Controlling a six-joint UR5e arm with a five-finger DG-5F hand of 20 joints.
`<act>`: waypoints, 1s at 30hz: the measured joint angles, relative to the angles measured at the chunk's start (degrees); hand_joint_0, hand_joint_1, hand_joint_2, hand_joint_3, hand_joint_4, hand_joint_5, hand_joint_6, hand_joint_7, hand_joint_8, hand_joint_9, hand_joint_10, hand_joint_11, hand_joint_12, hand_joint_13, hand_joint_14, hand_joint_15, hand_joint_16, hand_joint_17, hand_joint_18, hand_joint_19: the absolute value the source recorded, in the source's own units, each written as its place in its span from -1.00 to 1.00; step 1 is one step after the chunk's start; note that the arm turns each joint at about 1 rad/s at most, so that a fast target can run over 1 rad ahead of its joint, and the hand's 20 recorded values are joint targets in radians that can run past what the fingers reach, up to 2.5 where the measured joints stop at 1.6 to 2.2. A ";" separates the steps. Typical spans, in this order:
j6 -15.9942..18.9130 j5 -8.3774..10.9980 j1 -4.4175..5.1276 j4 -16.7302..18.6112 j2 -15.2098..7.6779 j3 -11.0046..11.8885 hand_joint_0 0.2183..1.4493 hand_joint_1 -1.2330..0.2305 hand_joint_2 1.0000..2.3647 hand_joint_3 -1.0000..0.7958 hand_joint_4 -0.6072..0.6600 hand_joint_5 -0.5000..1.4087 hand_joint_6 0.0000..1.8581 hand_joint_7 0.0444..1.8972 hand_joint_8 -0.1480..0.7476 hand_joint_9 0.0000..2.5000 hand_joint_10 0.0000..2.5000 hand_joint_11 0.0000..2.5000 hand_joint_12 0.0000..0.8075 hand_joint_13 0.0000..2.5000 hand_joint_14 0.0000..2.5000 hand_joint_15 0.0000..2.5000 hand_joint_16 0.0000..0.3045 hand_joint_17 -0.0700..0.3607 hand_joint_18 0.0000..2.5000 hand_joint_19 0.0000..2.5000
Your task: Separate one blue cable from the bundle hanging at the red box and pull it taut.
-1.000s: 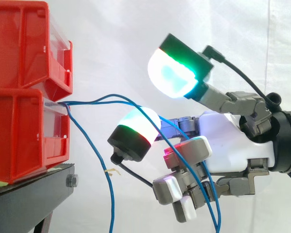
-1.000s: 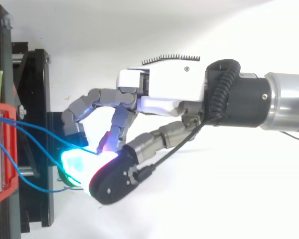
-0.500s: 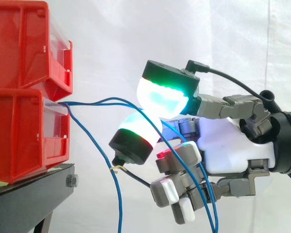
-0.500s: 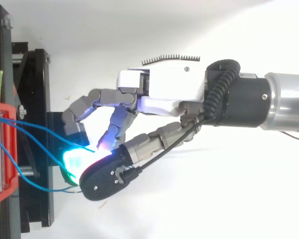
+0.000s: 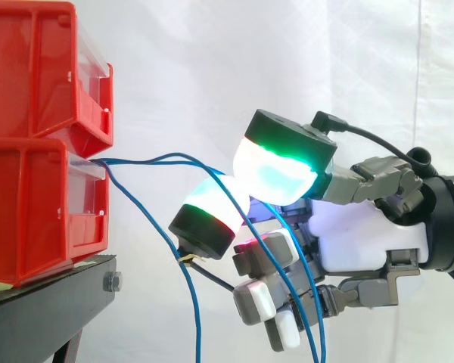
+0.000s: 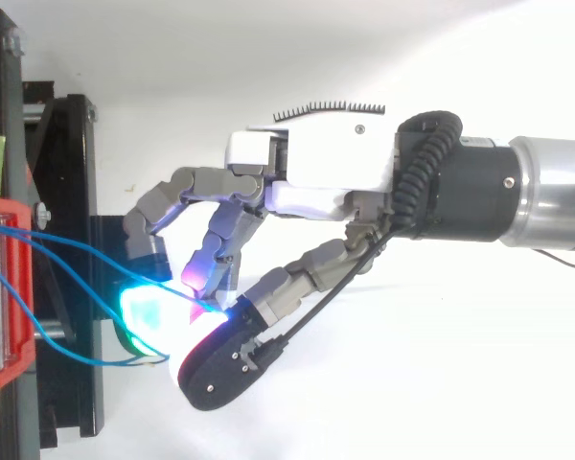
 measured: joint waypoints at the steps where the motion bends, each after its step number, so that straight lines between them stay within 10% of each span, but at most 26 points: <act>1: 0.00 -0.01 -0.01 -0.01 -0.01 0.00 -0.49 -0.46 -1.00 -0.44 0.11 -0.65 -0.09 0.15 -0.06 -0.09 -0.98 -0.04 -0.10 -0.23 -0.98 -0.42 -0.68 -0.17 -0.29 -0.47; 13: -1.38 0.02 -0.68 0.02 0.05 -0.02 -0.43 0.26 -1.00 -0.44 0.08 -0.61 -0.18 0.20 -0.06 -0.03 -0.97 -0.09 -0.09 -0.20 -0.98 -0.42 -0.69 -0.19 -0.28 -0.41; 30: -5.08 0.63 -1.97 -2.12 1.08 0.00 -0.42 -0.16 -0.97 -0.15 0.11 -0.66 -0.11 0.18 -0.05 -0.10 -0.97 -0.08 -0.08 -0.23 -0.98 -0.40 -0.68 -0.17 -0.29 -0.41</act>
